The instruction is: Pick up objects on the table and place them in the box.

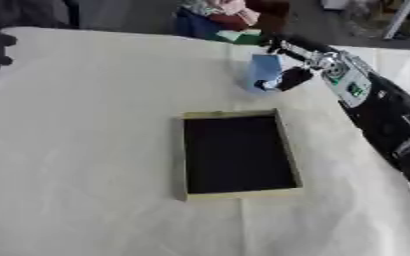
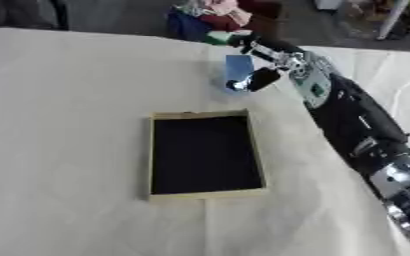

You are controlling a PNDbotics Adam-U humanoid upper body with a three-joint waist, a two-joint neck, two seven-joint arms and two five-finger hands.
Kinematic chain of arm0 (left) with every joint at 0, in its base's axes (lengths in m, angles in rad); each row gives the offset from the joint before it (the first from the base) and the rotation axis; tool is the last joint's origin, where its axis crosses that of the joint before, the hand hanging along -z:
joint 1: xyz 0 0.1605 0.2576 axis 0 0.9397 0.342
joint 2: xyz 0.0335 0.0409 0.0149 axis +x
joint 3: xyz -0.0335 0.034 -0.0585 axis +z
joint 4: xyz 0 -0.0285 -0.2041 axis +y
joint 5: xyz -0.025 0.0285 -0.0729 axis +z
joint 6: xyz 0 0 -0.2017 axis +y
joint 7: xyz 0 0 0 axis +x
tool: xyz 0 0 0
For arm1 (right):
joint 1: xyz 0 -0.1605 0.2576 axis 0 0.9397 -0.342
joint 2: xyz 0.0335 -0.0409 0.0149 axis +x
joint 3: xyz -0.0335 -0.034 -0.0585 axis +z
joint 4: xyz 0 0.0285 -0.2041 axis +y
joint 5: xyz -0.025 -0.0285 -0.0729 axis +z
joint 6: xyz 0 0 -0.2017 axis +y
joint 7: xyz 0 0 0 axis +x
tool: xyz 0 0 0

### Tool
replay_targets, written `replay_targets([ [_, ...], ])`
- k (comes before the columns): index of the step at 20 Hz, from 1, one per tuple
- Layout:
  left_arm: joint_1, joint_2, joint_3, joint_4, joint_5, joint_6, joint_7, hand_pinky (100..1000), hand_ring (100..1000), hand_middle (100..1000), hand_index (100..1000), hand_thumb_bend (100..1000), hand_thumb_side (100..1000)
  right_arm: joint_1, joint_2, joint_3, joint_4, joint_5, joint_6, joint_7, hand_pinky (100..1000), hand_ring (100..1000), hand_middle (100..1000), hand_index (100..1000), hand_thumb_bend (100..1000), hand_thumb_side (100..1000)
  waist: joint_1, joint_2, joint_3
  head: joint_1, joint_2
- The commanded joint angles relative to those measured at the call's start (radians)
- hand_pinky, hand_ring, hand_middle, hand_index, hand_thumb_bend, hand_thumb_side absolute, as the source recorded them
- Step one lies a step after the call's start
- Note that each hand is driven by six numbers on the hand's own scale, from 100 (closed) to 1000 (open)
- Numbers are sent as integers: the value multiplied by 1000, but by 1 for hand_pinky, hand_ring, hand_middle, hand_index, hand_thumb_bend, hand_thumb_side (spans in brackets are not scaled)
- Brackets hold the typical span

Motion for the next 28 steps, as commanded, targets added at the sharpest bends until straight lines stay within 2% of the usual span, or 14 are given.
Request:
replay_targets([
  [1,-15,11,3,-11,1,-1,-2,706,787,829,883,309,801,-11,-26,-6,1,13,0,18,879,871,785,977,411,313,7,-17,-1,-1,-12],
  [2,-15,11,2,-12,1,-1,-2,706,787,829,883,309,801,-11,-26,-6,3,18,0,21,876,866,763,974,407,305,7,-17,-1,-1,-12],
  [5,-15,12,2,-11,1,-1,-2,706,787,829,883,309,801,-9,-29,-12,-2,27,4,0,854,826,624,953,363,245,7,-18,-4,0,-13],
  [8,-12,14,4,-11,0,0,-1,707,787,829,883,308,802,-8,-36,-10,-36,30,10,-50,841,799,552,941,305,210,8,-22,-11,5,-10],
  [11,-5,17,9,-10,-1,0,4,706,787,829,883,308,801,-3,-51,9,-134,19,3,-72,842,796,531,938,285,223,9,-30,-25,14,-4],
  [14,8,24,19,-9,-2,1,14,707,788,829,883,307,801,20,-73,41,-287,-15,-11,-59,844,796,533,942,270,234,13,-41,-48,26,9],
  [19,29,37,35,-6,-5,1,30,708,788,828,882,307,800,82,-102,117,-559,-82,-22,22,855,806,544,950,252,252,20,-57,-89,47,29],
  [22,33,40,37,-5,-6,1,34,708,787,828,883,307,800,108,-98,168,-682,-108,-23,95,861,813,551,954,247,260,20,-64,-102,55,35],
  [25,34,37,36,-4,-7,1,33,708,787,828,882,308,800,113,-72,212,-737,-106,-23,168,862,817,561,959,241,260,20,-68,-107,56,38],
  [28,31,34,31,-4,-7,0,29,708,788,828,883,308,801,105,-21,250,-713,-83,-31,216,862,818,567,961,243,261,21,-69,-106,53,37],
])
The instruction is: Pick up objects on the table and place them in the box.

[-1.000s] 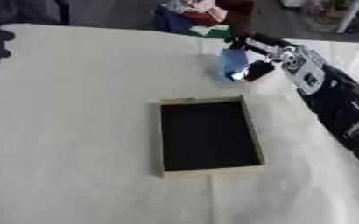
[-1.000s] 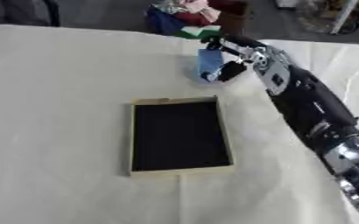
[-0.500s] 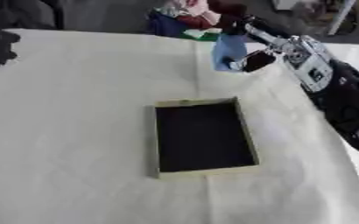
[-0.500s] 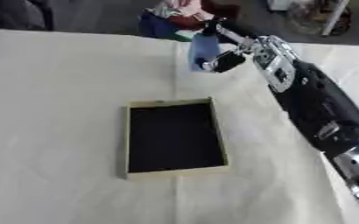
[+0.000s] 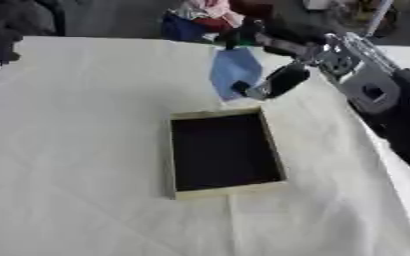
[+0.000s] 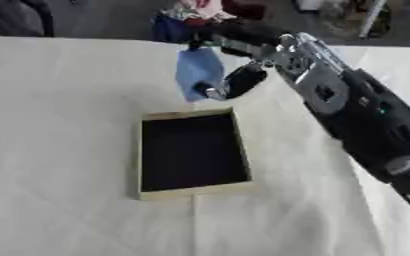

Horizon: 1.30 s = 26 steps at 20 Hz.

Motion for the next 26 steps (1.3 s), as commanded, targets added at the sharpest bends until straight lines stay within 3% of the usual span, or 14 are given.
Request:
replay_targets([
  [1,-15,22,4,-9,-6,-1,-2,708,788,828,883,308,801,-23,31,27,7,24,-12,46,862,820,575,963,244,264,6,-19,1,-1,4],
  [5,-18,16,2,-9,-5,-2,-5,708,789,828,883,308,801,-37,89,44,92,86,-39,47,864,825,620,970,247,260,9,-18,4,-4,1],
  [14,-11,16,2,-7,-5,-1,-6,707,789,828,883,309,801,-22,123,45,229,275,-119,-87,881,849,701,989,270,287,12,-23,-6,-2,5],
  [20,-4,19,4,-5,-7,-1,-4,707,790,829,883,308,801,-14,104,39,209,326,-162,-106,936,936,964,1000,406,353,14,-30,-17,5,9],
  [23,0,20,6,-4,-7,-1,-2,707,790,829,883,308,801,-8,86,20,173,317,-159,-130,938,943,990,1000,424,376,15,-34,-24,10,12],
  [26,7,25,11,-3,-8,0,3,707,790,829,883,308,801,6,46,-21,97,247,-124,-176,919,916,952,1000,430,383,16,-39,-37,19,18],
])
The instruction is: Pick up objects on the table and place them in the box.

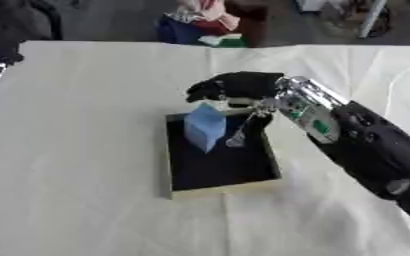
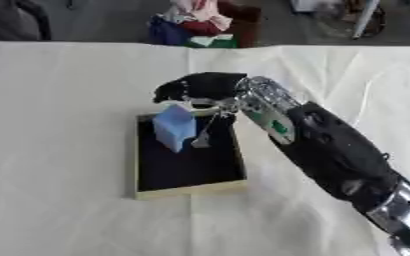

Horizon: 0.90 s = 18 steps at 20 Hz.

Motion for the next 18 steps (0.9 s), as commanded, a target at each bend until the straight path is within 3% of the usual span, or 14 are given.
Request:
replay_targets([
  [1,-3,29,19,-9,-4,-1,9,707,790,829,883,308,800,-1,-78,-67,-106,-88,45,-58,911,904,935,1000,431,385,4,-23,-9,13,14],
  [6,13,38,35,-8,-5,0,28,706,790,829,883,307,799,68,-160,-190,-279,-330,190,-203,868,849,878,985,437,403,2,-29,-37,36,24],
  [8,16,39,37,-7,-5,0,32,706,790,829,883,307,799,90,-178,-215,-327,-402,236,-235,868,849,878,985,437,403,2,-29,-42,40,26],
  [13,45,46,46,-2,-5,1,45,702,791,830,883,309,798,233,-147,-361,-452,-631,342,-472,804,788,824,938,425,393,1,-23,-93,72,48],
  [18,75,48,57,-8,-3,-1,57,701,792,831,883,309,796,355,-86,-420,-556,-700,363,-574,807,796,835,933,401,388,2,-16,-127,101,71],
])
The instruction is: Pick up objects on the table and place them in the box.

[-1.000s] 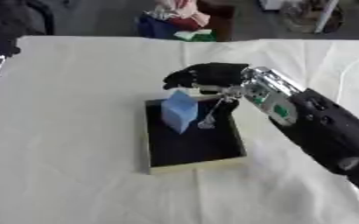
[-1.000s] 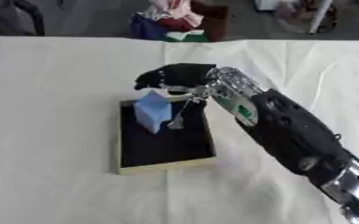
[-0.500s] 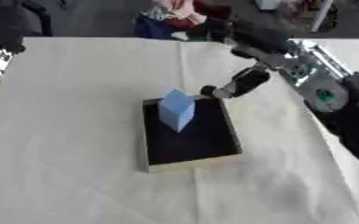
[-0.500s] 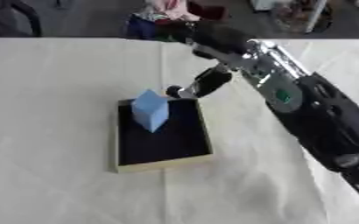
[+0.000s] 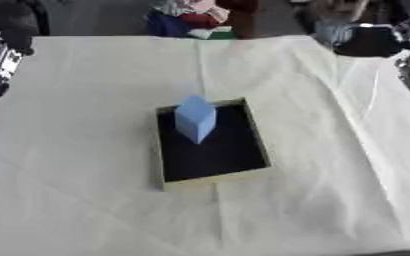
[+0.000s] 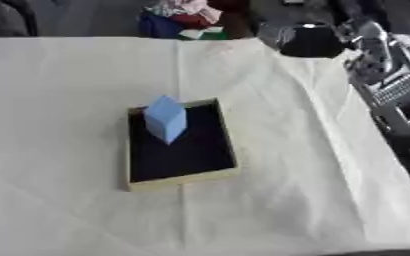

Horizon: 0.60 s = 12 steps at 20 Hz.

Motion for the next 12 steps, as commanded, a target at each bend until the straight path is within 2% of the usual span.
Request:
replay_targets([
  [1,4,30,20,-16,0,-1,13,700,793,831,883,309,796,33,22,-46,-63,-33,3,-51,808,798,837,933,399,387,2,-11,-8,22,14],
  [7,30,25,33,-27,4,-3,30,698,794,831,883,307,794,117,77,-71,-70,-25,-28,-62,789,780,814,913,376,382,5,-4,-20,42,15],
  [12,42,18,40,-37,6,-4,40,697,793,830,882,305,793,154,107,-78,-71,-8,-36,-47,781,774,805,908,366,379,9,1,-17,53,15],
])
